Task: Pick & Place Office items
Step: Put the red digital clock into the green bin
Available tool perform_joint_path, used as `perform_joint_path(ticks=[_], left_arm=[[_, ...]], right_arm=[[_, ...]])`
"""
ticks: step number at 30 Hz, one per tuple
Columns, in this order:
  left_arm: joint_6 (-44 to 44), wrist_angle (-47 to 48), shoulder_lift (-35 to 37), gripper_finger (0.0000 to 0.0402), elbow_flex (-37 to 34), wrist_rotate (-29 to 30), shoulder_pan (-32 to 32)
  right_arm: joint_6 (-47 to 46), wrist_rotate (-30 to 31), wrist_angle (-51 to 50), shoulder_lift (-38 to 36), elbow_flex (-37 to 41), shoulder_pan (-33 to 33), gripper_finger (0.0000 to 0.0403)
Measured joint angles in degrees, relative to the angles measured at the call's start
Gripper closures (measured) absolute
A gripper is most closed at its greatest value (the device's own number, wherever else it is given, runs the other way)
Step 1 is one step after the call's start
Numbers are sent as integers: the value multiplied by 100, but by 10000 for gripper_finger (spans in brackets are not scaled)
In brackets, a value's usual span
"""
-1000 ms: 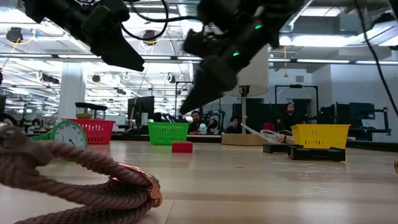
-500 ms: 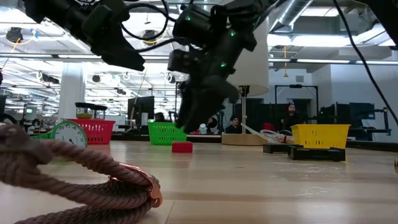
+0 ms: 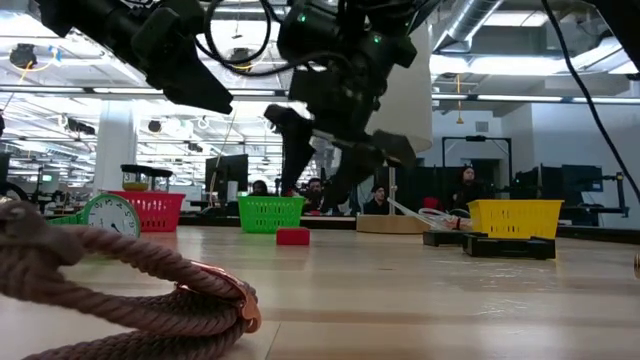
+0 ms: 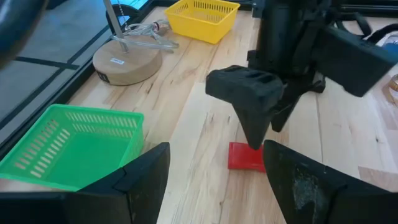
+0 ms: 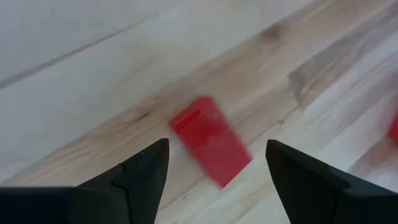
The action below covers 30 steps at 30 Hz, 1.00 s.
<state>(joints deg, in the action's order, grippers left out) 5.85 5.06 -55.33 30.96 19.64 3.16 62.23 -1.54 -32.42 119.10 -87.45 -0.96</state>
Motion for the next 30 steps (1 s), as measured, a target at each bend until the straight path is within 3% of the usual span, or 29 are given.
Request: perform_joint_path(ticks=[16, 24, 30], left_arm=[[-2, 1, 61, 152, 2, 2, -7], [-240, 4, 59, 152, 2, 2, -7], [192, -4, 59, 152, 2, 2, -7]], right_arm=[[542, 45, 305, 471, 1, 27, 143], [-536, 518, 16, 193, 22, -182, 143], [-1236, 632, -723, -372, 18, -466, 143]])
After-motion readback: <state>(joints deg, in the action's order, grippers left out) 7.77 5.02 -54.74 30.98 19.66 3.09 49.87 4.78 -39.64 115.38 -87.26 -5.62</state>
